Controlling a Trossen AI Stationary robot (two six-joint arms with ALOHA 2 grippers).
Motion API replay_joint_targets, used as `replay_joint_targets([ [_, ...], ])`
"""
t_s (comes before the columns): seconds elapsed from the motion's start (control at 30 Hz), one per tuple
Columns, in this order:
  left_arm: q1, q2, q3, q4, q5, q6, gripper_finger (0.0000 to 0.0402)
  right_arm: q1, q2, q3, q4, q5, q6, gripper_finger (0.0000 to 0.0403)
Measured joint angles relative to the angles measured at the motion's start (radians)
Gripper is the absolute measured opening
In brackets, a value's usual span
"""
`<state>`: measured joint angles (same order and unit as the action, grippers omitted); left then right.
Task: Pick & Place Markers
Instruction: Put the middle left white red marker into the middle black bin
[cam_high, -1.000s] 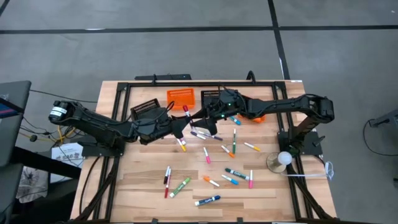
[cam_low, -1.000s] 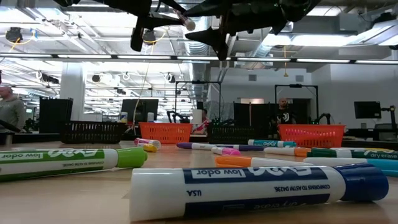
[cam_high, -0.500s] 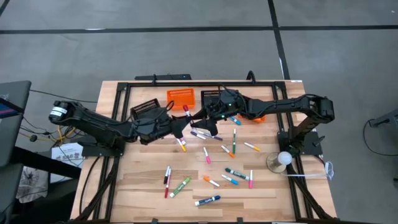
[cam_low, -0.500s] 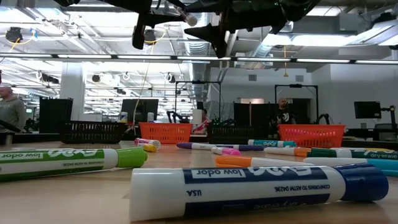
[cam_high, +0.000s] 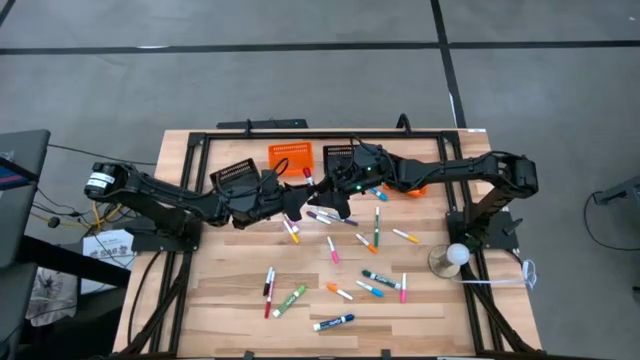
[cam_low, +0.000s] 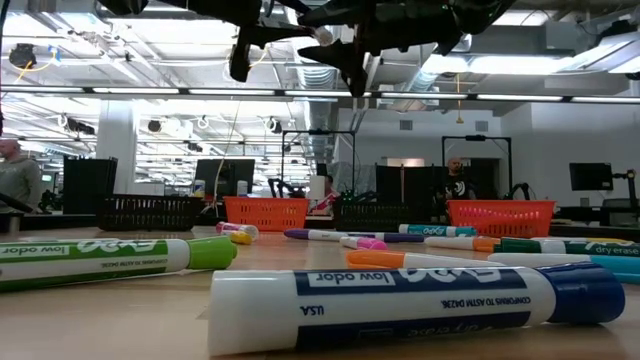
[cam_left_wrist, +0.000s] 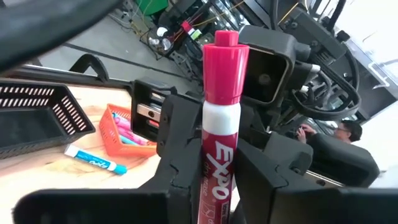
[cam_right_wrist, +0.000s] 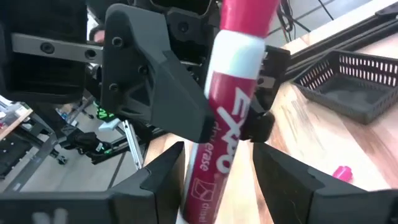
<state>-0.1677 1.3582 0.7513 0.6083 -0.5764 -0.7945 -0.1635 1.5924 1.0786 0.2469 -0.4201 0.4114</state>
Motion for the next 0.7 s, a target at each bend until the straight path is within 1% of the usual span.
replay_joint_targets([
  [0.17, -0.004, 0.000, 0.000, -0.002, 0.002, -0.001, 0.0078, -0.001, 0.000, 0.000, -0.001, -0.002, 0.000, 0.0148],
  [0.57, -0.003, 0.000, 0.000, -0.006, 0.022, 0.021, 0.0084, -0.002, 0.000, 0.000, -0.010, -0.007, 0.006, 0.0057],
  [0.7, -0.003, 0.000, 0.000, -0.002, 0.027, 0.013, 0.0095, -0.002, 0.000, 0.000, -0.009, -0.004, -0.002, 0.0050],
])
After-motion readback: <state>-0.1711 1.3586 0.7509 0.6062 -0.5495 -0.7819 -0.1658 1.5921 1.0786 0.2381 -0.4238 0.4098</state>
